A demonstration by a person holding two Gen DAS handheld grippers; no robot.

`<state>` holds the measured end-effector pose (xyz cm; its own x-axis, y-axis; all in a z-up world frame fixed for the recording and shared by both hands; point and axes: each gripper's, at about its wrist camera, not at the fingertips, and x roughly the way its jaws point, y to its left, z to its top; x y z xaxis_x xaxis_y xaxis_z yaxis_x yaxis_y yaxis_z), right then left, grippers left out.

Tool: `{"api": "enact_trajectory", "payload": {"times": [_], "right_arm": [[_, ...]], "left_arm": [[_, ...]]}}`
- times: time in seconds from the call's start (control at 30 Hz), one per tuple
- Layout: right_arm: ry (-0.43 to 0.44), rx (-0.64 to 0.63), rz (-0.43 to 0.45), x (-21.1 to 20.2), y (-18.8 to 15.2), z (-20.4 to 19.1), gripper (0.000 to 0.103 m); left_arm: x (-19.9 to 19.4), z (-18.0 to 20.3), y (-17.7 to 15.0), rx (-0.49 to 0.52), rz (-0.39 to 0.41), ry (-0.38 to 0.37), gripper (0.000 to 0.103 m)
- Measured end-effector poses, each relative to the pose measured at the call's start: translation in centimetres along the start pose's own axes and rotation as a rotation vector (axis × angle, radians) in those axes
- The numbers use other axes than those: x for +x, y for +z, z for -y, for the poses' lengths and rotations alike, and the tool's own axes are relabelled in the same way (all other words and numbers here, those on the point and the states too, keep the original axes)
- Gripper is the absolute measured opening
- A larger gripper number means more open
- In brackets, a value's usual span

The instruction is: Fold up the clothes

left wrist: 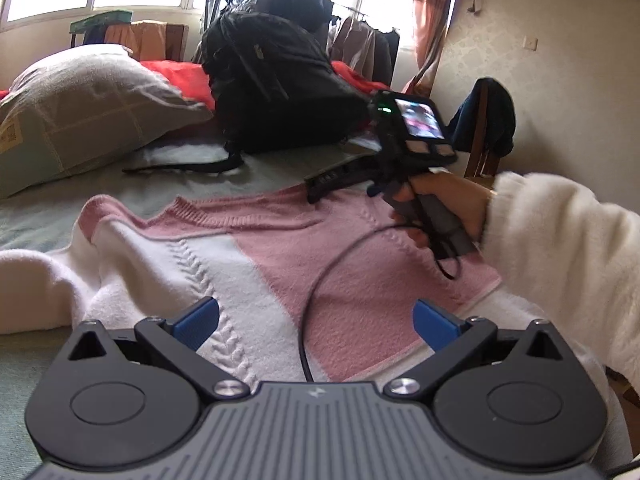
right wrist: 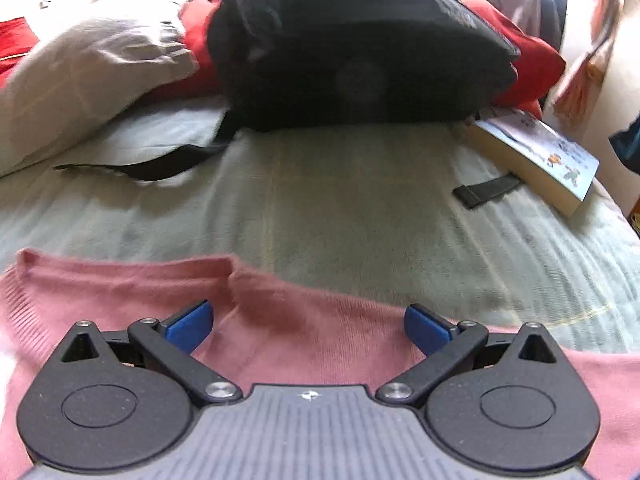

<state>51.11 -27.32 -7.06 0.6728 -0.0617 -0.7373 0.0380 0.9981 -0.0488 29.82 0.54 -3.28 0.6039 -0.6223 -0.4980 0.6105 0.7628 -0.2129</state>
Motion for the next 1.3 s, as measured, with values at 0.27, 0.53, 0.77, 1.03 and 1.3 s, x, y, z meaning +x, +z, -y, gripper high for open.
{"api": "enact_trajectory", "payload": {"times": [0.27,0.53,0.77,1.03,1.3], "right_arm": [[0.105,-0.035,-0.033,-10.1,-6.4,2.5,0.103],[0.197,-0.051,0.001,-14.0,-13.9,-0.4,0.103],[0.187,-0.050,0.027,-12.8,-15.7,-1.4,0.103],[0.213,-0.070,0.099,-13.2,-17.2,-1.1,0.103],[0.301,-0.044,0.153,-13.9,-18.6,0.5,0.103]], "left_arm": [[-0.1,0.0,0.7,-0.090,0.012,-0.063,0.102],[1.2,1.0,0.5,-0.061,-0.109,0.134,0.102],[6.0,-0.4,-0.6,-0.116,-0.266,0.203,0.102],[6.7,-0.4,-0.9,-0.130,-0.331,0.283,0.102],[2.9,0.7,-3.5,-0.178,-0.311,0.346,0.102]]}}
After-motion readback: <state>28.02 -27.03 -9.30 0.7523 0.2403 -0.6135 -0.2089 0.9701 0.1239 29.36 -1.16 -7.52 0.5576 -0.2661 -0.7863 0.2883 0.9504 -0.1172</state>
